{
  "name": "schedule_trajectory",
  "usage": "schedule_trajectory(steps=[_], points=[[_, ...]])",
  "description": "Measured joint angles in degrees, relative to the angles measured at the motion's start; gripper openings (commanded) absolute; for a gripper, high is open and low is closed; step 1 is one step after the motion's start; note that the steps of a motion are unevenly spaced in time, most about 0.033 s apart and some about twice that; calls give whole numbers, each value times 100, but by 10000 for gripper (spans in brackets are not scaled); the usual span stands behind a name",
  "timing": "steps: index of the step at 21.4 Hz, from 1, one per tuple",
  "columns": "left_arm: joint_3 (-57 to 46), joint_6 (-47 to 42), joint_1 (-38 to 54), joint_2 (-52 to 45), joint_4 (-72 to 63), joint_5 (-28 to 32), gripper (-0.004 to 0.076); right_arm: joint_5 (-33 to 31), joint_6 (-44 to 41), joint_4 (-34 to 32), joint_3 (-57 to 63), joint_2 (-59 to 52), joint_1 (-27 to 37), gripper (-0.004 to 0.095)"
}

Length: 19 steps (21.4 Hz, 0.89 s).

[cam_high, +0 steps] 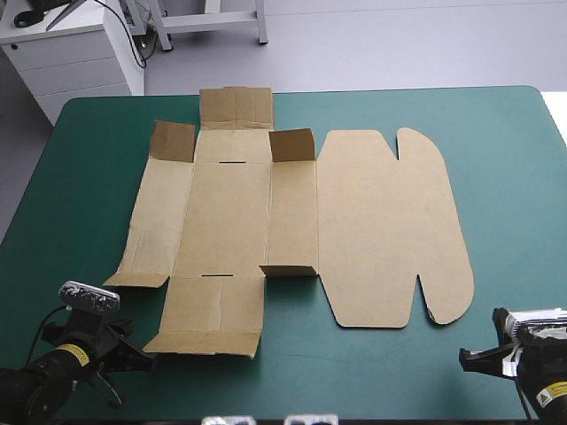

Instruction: Fold the box

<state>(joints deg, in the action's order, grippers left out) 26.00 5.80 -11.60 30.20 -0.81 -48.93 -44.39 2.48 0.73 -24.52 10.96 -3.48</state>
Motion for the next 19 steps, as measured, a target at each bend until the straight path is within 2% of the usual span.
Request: schedule_trajectory(steps=[6, 10, 14, 19], points=[[377, 0, 0, 20, 81, -311, -8, 0, 0, 0, 0, 0, 0, -19], [1217, 0, 0, 366, 81, -308, -7, 0, 0, 0, 0, 0, 0, -19], [2181, 0, 0, 1407, 81, -301, 12, 0, 0, 0, 0, 0, 0, -19], [2922, 115, 0, 2791, 81, -257, 17, 0, 0, 0, 0, 0, 0, -19]])
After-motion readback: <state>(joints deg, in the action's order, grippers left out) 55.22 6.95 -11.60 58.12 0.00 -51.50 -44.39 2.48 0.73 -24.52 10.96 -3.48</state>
